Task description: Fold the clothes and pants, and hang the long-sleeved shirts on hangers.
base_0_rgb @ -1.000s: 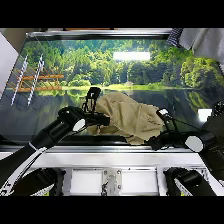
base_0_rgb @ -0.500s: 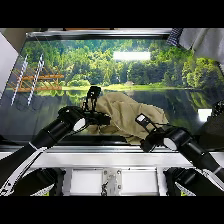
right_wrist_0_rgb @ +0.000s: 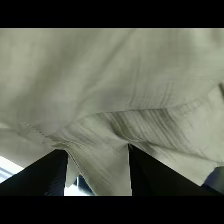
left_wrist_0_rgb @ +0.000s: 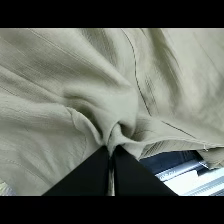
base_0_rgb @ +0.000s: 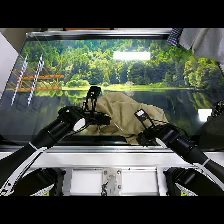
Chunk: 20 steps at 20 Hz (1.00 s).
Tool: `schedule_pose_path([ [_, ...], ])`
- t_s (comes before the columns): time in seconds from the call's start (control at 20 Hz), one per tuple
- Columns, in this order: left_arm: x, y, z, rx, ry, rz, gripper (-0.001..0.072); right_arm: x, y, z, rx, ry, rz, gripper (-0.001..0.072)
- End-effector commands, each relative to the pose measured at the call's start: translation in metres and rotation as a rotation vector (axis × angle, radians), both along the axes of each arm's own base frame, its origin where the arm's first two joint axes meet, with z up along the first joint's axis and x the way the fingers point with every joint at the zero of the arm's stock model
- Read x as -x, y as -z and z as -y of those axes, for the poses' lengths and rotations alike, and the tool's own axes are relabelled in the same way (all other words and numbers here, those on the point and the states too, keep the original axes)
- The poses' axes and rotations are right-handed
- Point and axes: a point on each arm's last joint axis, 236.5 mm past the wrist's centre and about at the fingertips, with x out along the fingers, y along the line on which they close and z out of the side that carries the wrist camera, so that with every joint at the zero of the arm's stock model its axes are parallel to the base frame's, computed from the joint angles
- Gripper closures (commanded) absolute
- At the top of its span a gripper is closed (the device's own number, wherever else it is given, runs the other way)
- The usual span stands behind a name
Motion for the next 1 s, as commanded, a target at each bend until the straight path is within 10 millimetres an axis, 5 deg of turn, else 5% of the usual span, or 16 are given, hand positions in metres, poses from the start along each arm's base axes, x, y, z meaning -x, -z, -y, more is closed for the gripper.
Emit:
schedule_pose_path([
  [0.0,0.000,0.000,0.001,0.001,0.001,0.000,0.0693,-0.019,-0.007,0.013,0.027,0.101,0.072,0.0382],
  [0.05,0.000,0.000,0.001,0.001,0.001,0.000,0.0693,-0.023,-0.010,0.014,0.032,0.099,0.089,0.0545],
  [0.2,-0.001,-0.011,0.001,0.019,0.001,0.023,0.0693,-0.045,-0.045,0.011,0.024,0.082,0.190,0.0706],
  [0.4,-0.009,-0.097,-0.007,0.135,-0.022,0.170,0.0693,-0.070,-0.148,0.032,0.030,0.137,0.326,0.0701],
  [0.55,0.006,-0.180,-0.013,0.233,-0.012,0.271,0.0693,-0.052,-0.217,0.057,0.041,0.226,0.322,0.0701],
  [0.7,0.037,-0.230,-0.017,0.298,0.028,0.318,0.0694,-0.020,-0.246,0.078,0.026,0.365,0.251,0.0702],
  [0.8,0.065,-0.214,-0.023,0.271,0.013,0.201,0.0694,0.012,-0.234,0.085,0.040,0.450,0.121,0.0702],
  [0.95,0.110,-0.159,-0.024,0.160,0.027,0.000,0.0694,0.045,-0.221,0.067,0.063,0.421,-0.005,0.0702],
])
